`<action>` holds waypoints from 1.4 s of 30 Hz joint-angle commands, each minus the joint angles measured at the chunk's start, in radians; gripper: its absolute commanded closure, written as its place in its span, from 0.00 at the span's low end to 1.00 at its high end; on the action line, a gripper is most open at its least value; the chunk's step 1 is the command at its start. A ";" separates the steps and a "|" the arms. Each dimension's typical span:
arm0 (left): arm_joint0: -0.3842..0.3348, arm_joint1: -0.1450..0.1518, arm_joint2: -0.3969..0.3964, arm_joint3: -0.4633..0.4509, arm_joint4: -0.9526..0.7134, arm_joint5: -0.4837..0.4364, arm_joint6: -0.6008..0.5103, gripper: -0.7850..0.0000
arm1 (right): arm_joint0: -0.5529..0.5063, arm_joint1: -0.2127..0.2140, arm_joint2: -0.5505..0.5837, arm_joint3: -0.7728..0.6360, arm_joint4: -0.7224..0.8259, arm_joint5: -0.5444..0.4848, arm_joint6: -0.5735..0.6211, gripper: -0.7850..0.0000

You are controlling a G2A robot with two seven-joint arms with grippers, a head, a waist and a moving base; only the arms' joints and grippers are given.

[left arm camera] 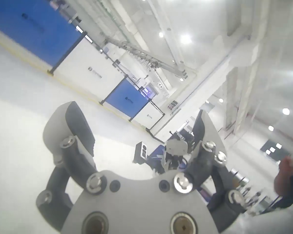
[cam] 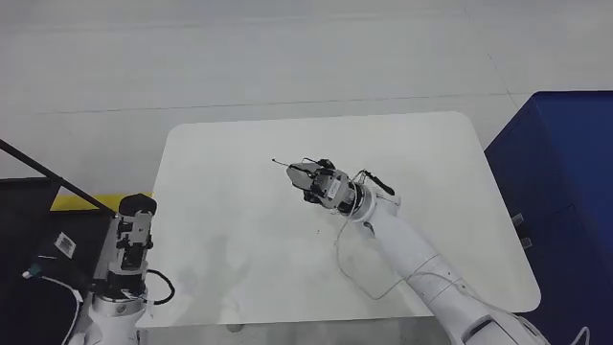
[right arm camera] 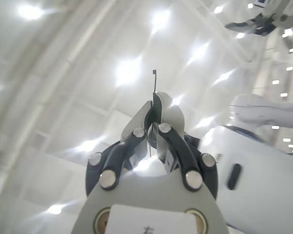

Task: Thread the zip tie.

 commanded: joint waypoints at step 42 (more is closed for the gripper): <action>-0.284 0.061 0.168 0.119 -0.048 0.041 -0.575 0.27 | -0.095 0.102 -0.033 -0.236 1.247 0.385 -1.304 1.00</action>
